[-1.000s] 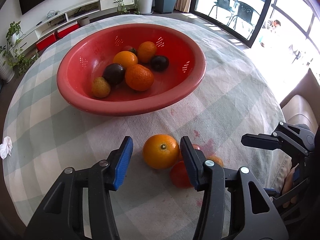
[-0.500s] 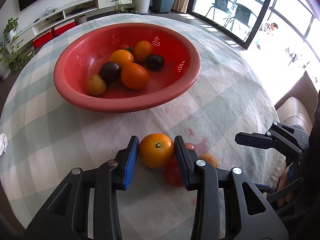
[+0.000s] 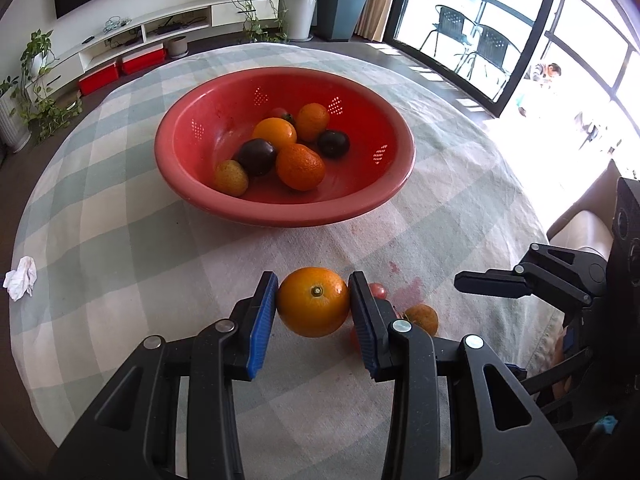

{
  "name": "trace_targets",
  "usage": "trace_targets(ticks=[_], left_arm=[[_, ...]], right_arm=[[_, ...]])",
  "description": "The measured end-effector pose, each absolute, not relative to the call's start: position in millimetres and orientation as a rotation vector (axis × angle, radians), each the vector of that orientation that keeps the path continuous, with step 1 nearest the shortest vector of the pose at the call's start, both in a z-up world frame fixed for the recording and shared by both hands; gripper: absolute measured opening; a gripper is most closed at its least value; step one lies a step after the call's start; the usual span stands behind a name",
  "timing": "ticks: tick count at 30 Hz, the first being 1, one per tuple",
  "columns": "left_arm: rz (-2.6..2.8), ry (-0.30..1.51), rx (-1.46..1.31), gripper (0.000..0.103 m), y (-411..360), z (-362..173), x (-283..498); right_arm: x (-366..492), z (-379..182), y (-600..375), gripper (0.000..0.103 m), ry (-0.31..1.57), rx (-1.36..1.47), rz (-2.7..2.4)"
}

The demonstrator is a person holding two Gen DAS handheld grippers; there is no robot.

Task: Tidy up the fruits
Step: 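Grasp an orange with the left tool while the right tool grasps a brown kiwi-like fruit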

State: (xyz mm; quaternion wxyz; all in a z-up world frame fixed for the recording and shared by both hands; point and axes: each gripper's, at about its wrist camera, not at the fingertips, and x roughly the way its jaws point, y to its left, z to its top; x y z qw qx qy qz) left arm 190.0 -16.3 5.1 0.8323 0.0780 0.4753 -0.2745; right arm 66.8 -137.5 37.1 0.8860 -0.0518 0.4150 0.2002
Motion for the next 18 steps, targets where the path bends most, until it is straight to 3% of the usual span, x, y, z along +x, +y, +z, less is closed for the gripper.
trace_targets(ticks=[18], left_arm=[[-0.577, 1.017, 0.153, 0.034, -9.5, 3.4, 190.3]], right_arm=[[87.6, 21.9, -123.9, 0.040, 0.938, -0.242, 0.487]])
